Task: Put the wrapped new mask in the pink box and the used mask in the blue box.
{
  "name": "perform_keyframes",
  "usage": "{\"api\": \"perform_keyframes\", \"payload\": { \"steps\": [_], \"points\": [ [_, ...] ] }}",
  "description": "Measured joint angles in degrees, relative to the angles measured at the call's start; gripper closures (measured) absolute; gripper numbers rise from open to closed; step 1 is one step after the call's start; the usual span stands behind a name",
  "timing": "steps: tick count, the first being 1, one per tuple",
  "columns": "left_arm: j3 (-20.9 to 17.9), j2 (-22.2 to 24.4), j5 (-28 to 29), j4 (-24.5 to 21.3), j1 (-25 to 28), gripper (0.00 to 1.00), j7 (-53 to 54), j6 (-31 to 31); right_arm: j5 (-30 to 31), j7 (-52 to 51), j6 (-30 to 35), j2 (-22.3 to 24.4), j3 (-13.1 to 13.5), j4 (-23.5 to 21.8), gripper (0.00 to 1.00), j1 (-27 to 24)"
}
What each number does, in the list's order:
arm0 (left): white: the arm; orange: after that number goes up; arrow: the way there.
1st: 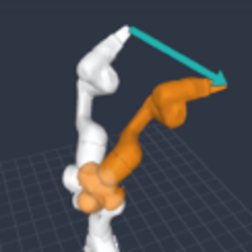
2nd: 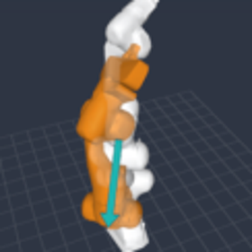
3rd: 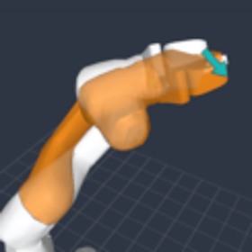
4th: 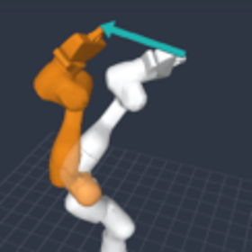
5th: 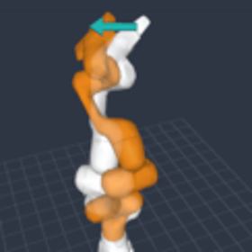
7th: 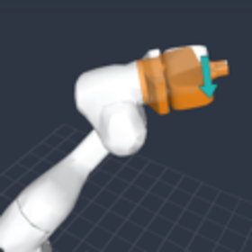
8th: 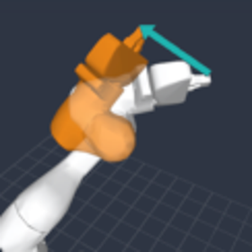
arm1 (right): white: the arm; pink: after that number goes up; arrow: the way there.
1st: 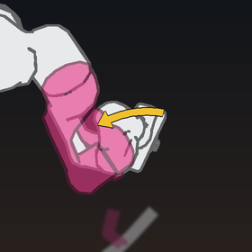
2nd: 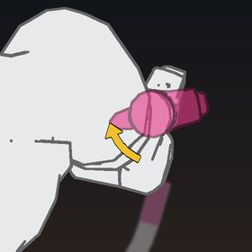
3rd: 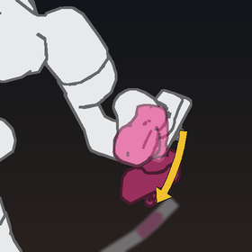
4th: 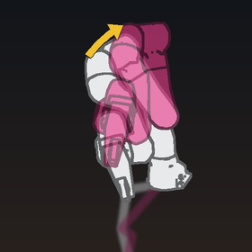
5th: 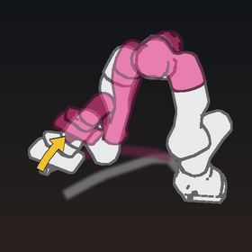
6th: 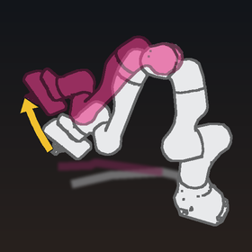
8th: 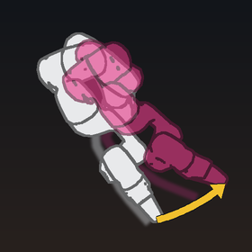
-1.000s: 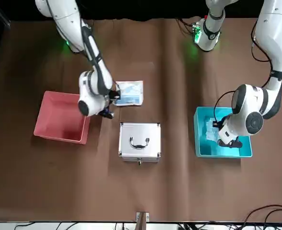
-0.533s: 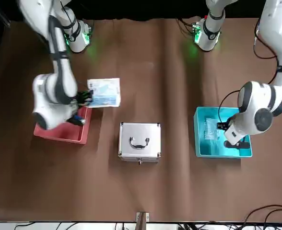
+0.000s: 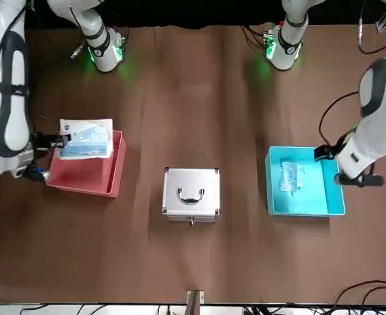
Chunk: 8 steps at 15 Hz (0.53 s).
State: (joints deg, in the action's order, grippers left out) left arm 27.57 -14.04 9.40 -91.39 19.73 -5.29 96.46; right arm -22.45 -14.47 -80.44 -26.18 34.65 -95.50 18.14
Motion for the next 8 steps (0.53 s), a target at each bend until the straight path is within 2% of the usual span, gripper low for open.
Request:
{"api": "perform_keyframes", "payload": {
  "steps": [4,8],
  "points": [
    [-0.03,2.18,-0.63,6.41,0.04,0.00,0.90,-9.51,0.31,-6.94,-3.46,-2.80,-0.12,-0.04,0.98,-2.06],
    [-0.47,2.11,-4.22,9.55,1.58,0.00,0.45,-11.14,0.58,-9.21,-4.74,-7.28,-0.19,-0.08,0.98,-2.52]
  ]
}}
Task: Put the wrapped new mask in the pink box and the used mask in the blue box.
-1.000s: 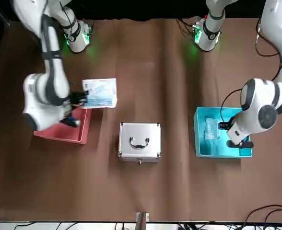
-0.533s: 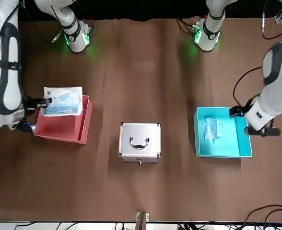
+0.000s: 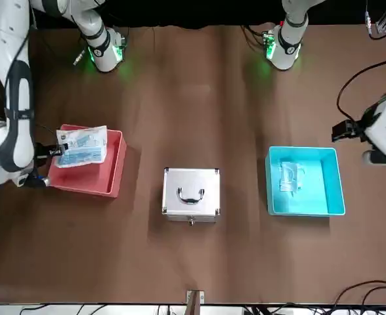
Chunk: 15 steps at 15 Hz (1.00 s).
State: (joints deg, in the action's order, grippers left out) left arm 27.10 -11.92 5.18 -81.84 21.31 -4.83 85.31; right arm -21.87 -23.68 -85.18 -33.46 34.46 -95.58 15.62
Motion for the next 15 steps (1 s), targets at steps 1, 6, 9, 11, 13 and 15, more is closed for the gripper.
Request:
{"api": "perform_keyframes", "payload": {
  "steps": [1,6,9,11,13,15],
  "points": [
    [-0.03,0.00,-0.33,0.67,1.00,0.00,0.01,-0.15,0.00,-0.19,-0.46,-0.94,-0.05,0.00,0.98,-0.01],
    [-0.05,0.57,-0.55,2.37,2.91,0.00,0.01,-0.82,-2.34,0.10,-1.24,-2.82,-0.20,0.08,0.98,-0.14],
    [-4.24,1.43,-1.14,2.37,-1.42,0.00,-0.18,-1.14,-7.79,1.99,-1.81,-2.97,-0.18,0.16,0.98,-1.90],
    [-12.62,2.01,-1.95,2.34,-9.18,0.00,-0.18,-1.18,-8.55,2.94,-3.06,-3.18,-0.20,0.16,0.98,-2.49],
    [-18.31,2.77,-3.67,2.06,-14.28,0.00,0.12,-1.26,-8.63,3.14,-4.10,-3.80,-0.21,0.15,0.97,-2.99],
    [-19.69,4.09,-4.58,0.73,-14.50,0.00,0.52,-0.33,-8.74,3.14,-5.42,-4.70,-0.25,0.15,0.85,-3.14]
  ]
}}
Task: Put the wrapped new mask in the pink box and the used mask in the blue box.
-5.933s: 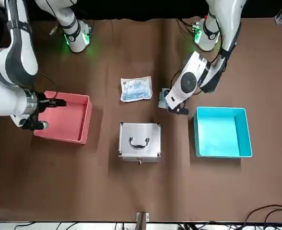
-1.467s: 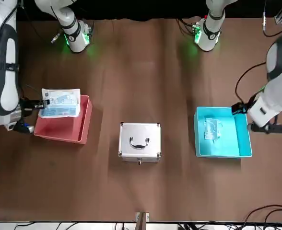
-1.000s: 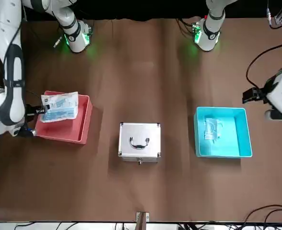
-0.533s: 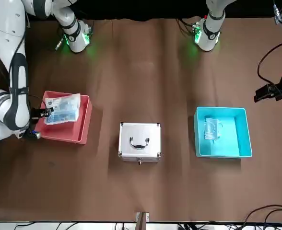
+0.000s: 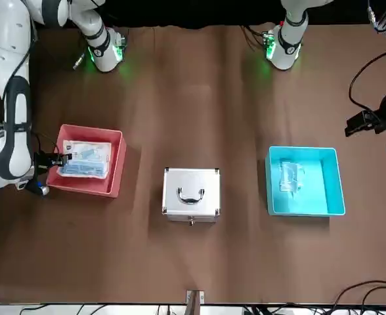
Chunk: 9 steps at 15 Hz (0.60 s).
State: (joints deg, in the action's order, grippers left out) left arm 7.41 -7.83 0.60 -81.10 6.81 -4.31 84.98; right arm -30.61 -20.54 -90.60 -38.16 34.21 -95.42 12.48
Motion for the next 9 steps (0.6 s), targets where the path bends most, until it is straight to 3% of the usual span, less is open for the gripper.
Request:
{"api": "perform_keyframes", "payload": {
  "steps": [4,9],
  "points": [
    [-0.20,2.95,-0.42,-4.35,0.46,0.00,0.47,3.19,-0.02,0.00,-0.42,-0.36,-0.45,1.68,0.46,0.26],
    [2.32,3.21,-0.09,-5.43,-0.23,0.00,0.49,3.58,0.00,0.61,5.71,0.85,-0.11,10.12,0.03,0.38]
  ]
}}
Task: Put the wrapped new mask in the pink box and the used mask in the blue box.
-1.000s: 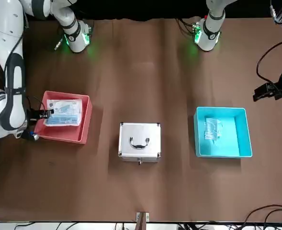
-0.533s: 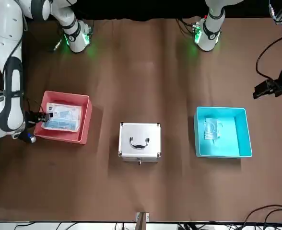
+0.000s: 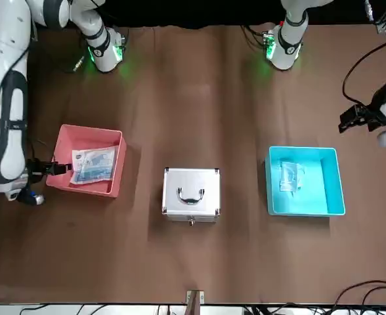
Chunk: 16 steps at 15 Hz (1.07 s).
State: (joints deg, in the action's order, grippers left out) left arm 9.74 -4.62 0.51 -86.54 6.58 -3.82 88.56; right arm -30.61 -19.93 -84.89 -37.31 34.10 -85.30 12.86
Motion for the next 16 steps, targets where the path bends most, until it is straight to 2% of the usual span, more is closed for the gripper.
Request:
{"api": "perform_keyframes", "payload": {
  "steps": [3,5,6,7,10,11,12,15,16],
  "points": [
    [0.96,-0.07,0.03,-0.55,-0.07,0.00,0.00,0.07,0.55,2.83,6.48,3.11,0.68,6.27,0.02,0.01],
    [1.08,-0.25,0.04,-0.72,-0.07,0.00,0.00,0.09,2.09,3.71,8.51,6.32,0.75,9.09,0.02,0.10],
    [1.08,-0.39,0.04,-0.76,-0.07,0.00,0.00,0.13,4.61,3.87,9.38,10.09,0.75,9.95,0.02,0.81],
    [1.08,-0.41,0.04,-0.77,-0.07,0.00,0.00,0.17,6.06,3.94,9.51,11.69,0.73,9.95,0.02,1.42],
    [1.07,-0.42,0.04,-0.76,0.02,0.00,0.00,0.48,8.57,4.30,9.56,14.95,0.40,9.92,0.02,2.11],
    [1.06,-0.42,0.04,-0.74,0.06,0.00,-0.02,0.68,9.40,4.30,9.56,15.83,-0.52,9.92,0.02,1.64],
    [1.05,-0.42,0.04,-0.66,0.07,0.00,-0.21,0.92,12.16,4.30,9.47,16.85,-2.71,9.92,0.02,0.57],
    [0.99,-0.42,0.04,-0.36,0.14,0.00,-0.66,1.23,19.90,7.34,8.99,20.46,-14.46,9.63,0.02,-5.50],
    [0.96,-0.42,0.04,-0.34,0.18,0.00,-0.66,1.23,21.51,8.37,8.68,21.41,-17.40,9.45,0.02,-6.99]
  ]
}}
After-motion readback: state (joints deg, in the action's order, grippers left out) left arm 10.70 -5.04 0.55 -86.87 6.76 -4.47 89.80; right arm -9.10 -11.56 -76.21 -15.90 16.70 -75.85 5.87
